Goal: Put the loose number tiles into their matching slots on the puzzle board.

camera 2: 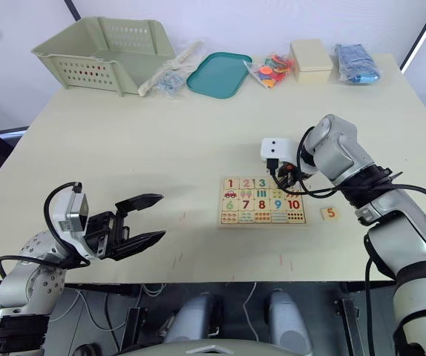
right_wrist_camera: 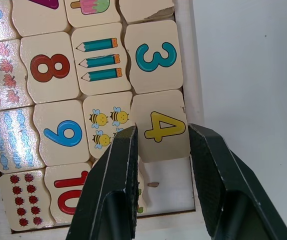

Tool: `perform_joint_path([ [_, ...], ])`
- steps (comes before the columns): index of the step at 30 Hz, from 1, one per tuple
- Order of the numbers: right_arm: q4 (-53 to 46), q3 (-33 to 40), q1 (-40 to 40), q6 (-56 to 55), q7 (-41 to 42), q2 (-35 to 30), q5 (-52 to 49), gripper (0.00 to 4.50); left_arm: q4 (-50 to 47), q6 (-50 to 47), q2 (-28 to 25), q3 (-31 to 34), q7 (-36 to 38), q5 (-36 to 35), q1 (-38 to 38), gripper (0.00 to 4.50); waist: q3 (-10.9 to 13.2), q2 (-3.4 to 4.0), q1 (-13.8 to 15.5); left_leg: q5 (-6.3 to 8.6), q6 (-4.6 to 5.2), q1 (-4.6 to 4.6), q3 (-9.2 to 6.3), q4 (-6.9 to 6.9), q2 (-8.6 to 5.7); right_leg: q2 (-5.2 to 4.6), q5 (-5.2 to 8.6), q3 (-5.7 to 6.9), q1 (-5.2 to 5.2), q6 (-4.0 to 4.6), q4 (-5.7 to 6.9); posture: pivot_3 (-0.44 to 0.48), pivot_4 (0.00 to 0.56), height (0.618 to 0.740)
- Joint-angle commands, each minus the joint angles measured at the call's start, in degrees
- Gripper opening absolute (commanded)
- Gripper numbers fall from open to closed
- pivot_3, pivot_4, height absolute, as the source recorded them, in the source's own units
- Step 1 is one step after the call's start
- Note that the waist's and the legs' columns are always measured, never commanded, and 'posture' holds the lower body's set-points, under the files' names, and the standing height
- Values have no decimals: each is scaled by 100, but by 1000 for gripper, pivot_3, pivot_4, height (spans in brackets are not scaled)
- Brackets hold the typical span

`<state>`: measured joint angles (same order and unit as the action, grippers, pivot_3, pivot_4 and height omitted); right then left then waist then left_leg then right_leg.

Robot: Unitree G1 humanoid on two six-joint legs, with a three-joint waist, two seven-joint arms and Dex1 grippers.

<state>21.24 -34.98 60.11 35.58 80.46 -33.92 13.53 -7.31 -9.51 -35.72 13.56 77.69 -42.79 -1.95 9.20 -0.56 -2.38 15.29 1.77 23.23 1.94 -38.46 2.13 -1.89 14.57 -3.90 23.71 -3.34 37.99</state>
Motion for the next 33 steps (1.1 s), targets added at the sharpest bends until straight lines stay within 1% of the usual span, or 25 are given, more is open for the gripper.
perform_joint_path([
  [1,-65,123,205,-61,4,9,27,1361,-153,91,-9,143,9,-50,-13,4500,0,0,1,0,0,0,-1,0,0,0,0,0,0,0,0,0,150,740],
  [26,-11,103,216,-144,71,-12,166,1361,-195,41,-38,115,-37,-50,26,4500,0,0,1,0,0,0,-1,1,0,-1,0,1,0,0,0,0,150,740],
  [33,-32,115,200,-149,102,-6,175,1361,-418,-61,-33,79,-193,-78,5,4500,0,0,2,0,0,1,-1,1,0,-1,0,1,0,0,-1,0,150,740],
])
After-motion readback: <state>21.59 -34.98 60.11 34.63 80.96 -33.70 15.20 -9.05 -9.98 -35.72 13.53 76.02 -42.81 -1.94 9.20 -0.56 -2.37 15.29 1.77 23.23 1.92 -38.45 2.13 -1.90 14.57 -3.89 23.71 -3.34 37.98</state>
